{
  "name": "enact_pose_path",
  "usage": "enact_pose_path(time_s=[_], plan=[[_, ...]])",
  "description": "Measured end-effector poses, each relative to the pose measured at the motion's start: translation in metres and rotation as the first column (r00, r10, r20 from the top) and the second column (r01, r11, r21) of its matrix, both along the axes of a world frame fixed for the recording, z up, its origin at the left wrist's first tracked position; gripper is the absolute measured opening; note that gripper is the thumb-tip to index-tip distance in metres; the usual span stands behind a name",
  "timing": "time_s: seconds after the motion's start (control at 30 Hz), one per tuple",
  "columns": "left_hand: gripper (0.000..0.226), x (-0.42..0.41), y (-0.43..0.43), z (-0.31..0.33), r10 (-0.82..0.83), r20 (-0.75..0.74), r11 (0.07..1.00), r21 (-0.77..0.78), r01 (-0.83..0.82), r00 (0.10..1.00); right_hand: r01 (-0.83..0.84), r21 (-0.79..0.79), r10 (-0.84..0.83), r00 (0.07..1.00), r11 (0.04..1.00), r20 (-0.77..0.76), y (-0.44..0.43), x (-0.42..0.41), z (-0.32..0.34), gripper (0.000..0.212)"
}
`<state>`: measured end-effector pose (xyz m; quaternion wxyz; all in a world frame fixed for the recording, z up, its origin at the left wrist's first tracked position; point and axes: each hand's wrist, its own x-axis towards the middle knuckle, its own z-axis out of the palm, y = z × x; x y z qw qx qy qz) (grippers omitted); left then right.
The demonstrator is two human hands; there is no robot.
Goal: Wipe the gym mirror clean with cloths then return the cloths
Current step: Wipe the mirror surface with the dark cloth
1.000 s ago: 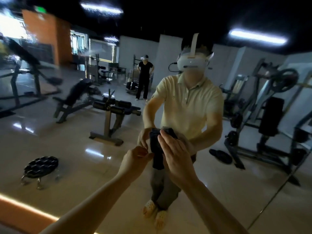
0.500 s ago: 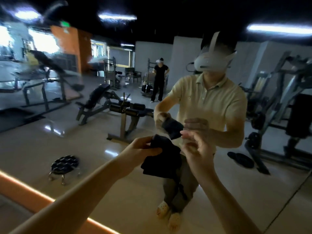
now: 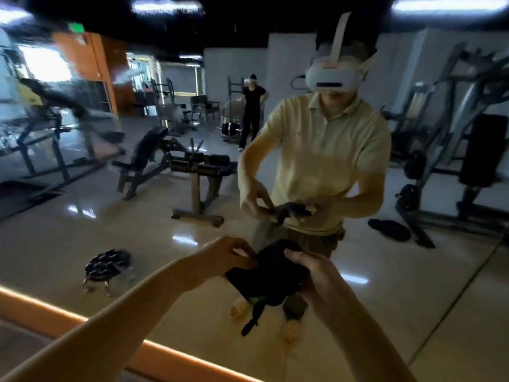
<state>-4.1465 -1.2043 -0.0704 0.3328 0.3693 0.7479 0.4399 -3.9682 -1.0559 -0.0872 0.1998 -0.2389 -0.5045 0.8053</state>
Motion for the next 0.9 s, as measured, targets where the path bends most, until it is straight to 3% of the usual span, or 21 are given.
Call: enact_pose_path(time_s=[0.07,0.1,0.13,0.2,0.27,0.3,0.4,0.47,0.6,0.67,0.77,0.9], plan=[[0.007,-0.005,0.011,-0.002,0.082,0.083,0.989,0.113,-0.091,0.993,0.304,0.213,-0.297,0.953,0.928,-0.065,0.011,0.015,0.016,0.022],[0.011,-0.010,0.016,-0.001,0.140,0.014,0.977,0.160,-0.141,0.990,0.480,0.349,-0.458,0.877,0.805,-0.149,0.013,0.020,0.031,0.012],[0.015,-0.016,0.018,0.001,0.202,-0.133,0.965,0.198,-0.174,0.970,0.620,0.472,-0.562,0.779,0.627,-0.278,0.014,0.023,0.048,0.012],[0.020,-0.028,0.018,0.010,0.278,-0.414,0.945,0.280,-0.169,0.867,0.760,0.610,-0.592,0.603,0.223,-0.535,0.017,0.017,0.073,0.009],[0.017,-0.038,0.009,0.020,0.275,-0.548,0.938,0.332,-0.097,0.790,0.715,0.687,-0.597,0.496,-0.131,-0.630,0.017,-0.008,0.082,0.019],[0.014,-0.044,0.003,0.024,0.273,-0.600,0.937,0.344,-0.066,0.752,0.666,0.716,-0.607,0.486,-0.209,-0.629,0.015,-0.025,0.080,0.024],[0.014,-0.070,-0.014,0.028,0.282,-0.725,0.925,0.379,0.022,0.628,0.561,0.796,-0.610,0.555,-0.228,-0.566,-0.008,-0.077,0.051,0.033],[0.015,-0.090,-0.026,0.026,0.290,-0.738,0.919,0.392,0.038,0.609,0.518,0.830,-0.550,0.640,-0.207,-0.537,-0.029,-0.110,0.010,0.034],[0.006,-0.122,-0.042,0.011,0.295,-0.775,0.913,0.401,0.074,0.560,0.367,0.930,-0.509,0.808,0.038,-0.298,-0.071,-0.156,-0.091,0.030],[0.005,-0.134,-0.045,0.001,0.237,-0.812,0.926,0.355,0.129,0.533,0.260,0.963,-0.510,0.839,0.067,-0.191,-0.086,-0.157,-0.130,0.027],[0.005,-0.146,-0.047,-0.007,0.150,-0.829,0.938,0.292,0.189,0.538,0.346,0.936,-0.639,0.735,0.064,-0.228,-0.072,-0.131,-0.136,0.021],[0.009,-0.152,-0.047,-0.009,0.116,-0.841,0.923,0.288,0.256,0.528,0.658,0.752,-0.884,0.334,-0.030,-0.327,-0.015,-0.090,-0.080,0.014]])
